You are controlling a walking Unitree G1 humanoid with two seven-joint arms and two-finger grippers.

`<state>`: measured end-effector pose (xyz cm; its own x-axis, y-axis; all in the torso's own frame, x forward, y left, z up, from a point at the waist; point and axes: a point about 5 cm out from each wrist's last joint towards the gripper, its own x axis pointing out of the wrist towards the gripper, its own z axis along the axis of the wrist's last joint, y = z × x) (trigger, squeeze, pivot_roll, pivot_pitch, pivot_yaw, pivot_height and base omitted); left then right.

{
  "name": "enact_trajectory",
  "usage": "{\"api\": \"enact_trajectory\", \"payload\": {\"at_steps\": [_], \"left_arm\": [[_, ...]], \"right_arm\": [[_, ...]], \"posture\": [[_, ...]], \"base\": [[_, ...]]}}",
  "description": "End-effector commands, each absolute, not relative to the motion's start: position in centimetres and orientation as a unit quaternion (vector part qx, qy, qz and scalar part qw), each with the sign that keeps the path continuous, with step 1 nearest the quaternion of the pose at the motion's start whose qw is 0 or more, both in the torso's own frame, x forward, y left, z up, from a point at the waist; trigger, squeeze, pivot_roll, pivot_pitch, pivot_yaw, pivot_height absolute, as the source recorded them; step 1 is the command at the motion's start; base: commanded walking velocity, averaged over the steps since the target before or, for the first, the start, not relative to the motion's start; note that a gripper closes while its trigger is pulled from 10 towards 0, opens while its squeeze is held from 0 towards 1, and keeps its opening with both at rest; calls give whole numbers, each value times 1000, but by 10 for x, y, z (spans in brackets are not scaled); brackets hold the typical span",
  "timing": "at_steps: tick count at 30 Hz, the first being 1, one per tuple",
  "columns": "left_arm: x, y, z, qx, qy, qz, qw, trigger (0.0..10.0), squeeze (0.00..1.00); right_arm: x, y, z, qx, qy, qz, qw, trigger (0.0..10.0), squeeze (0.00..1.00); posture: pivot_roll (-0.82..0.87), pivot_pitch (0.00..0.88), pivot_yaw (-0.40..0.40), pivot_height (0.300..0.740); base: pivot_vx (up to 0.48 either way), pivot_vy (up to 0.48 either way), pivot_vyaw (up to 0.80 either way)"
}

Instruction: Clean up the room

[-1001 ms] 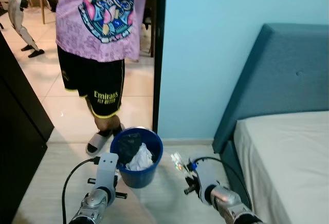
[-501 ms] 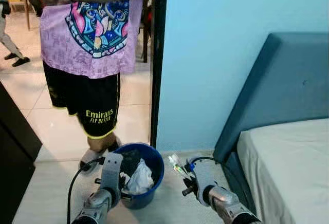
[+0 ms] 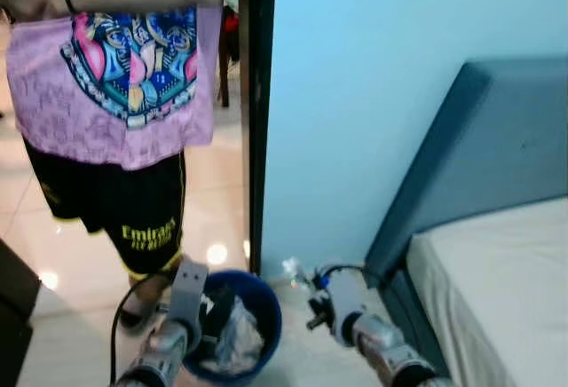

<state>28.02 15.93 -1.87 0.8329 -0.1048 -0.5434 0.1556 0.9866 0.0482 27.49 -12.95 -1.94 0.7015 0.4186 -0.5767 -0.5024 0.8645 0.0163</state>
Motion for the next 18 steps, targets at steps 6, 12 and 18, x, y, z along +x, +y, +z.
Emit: {"api": "enact_trajectory", "payload": {"at_steps": [6, 12, 18], "left_arm": [[290, 149, -10, 40, 264, -77, 961, 10000, 0], [305, 134, 5, 26, 232, -112, 966, 10000, 0], [313, 130, 13, 45, 222, -128, 966, 10000, 55]], "right_arm": [[266, -137, -27, -68, 307, 239, 919, 10000, 0], [260, -138, -30, -63, 302, 236, 922, 10000, 0], [254, -138, -34, -60, 299, 237, 922, 10000, 0]], "posture": [[-166, 133, -32, 740], [-217, 180, -30, 740], [-247, 210, -32, 740]], "base": [[0, 0, 0], [0, 0, 0], [0, 0, 0]]}}
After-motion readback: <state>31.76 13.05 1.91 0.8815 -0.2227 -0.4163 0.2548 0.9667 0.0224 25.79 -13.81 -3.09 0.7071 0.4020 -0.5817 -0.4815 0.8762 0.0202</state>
